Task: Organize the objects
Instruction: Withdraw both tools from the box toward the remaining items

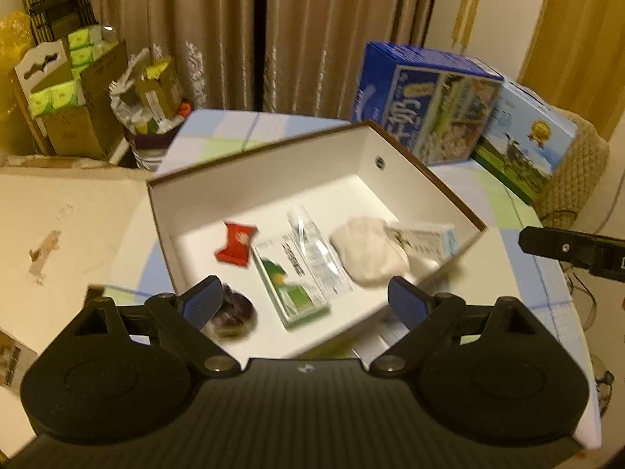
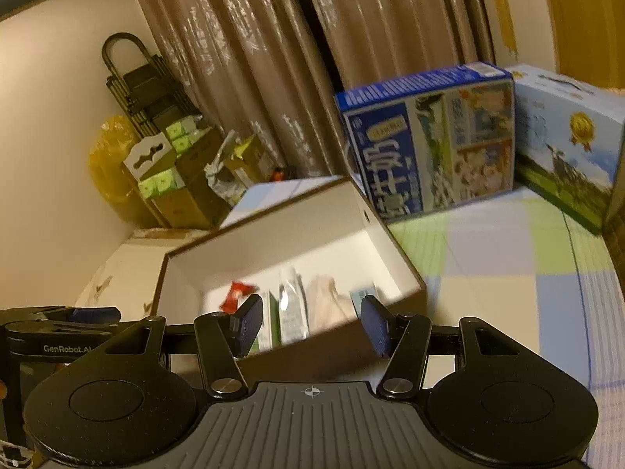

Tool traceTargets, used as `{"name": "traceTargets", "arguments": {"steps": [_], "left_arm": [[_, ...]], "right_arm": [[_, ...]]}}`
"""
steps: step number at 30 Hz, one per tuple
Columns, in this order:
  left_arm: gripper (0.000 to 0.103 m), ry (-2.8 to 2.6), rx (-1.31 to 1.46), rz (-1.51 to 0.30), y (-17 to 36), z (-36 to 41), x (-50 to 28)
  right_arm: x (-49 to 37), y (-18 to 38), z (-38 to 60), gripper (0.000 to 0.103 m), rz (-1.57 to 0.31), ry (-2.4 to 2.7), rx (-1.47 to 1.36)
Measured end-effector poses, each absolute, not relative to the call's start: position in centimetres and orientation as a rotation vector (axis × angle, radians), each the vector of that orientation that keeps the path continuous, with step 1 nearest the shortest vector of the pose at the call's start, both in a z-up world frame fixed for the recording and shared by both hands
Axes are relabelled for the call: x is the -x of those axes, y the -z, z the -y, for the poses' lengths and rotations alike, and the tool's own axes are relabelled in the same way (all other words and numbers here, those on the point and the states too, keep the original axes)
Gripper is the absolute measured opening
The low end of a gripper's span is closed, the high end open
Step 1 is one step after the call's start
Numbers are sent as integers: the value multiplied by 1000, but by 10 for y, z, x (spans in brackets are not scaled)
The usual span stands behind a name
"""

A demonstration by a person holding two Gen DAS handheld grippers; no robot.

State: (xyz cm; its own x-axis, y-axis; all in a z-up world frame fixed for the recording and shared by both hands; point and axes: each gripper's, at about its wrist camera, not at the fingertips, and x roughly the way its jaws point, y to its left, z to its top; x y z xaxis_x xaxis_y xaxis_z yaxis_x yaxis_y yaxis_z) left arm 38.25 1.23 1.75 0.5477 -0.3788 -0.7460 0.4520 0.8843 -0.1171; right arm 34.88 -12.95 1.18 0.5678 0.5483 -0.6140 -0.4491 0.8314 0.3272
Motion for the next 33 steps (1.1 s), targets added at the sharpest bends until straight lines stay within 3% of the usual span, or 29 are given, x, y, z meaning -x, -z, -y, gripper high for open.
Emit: {"name": "traceTargets", "arguments": {"steps": [33], "left_arm": [[90, 540, -220, -971, 13, 15, -273]], "right_arm": [[-255, 13, 227, 53, -892, -417, -104]]}}
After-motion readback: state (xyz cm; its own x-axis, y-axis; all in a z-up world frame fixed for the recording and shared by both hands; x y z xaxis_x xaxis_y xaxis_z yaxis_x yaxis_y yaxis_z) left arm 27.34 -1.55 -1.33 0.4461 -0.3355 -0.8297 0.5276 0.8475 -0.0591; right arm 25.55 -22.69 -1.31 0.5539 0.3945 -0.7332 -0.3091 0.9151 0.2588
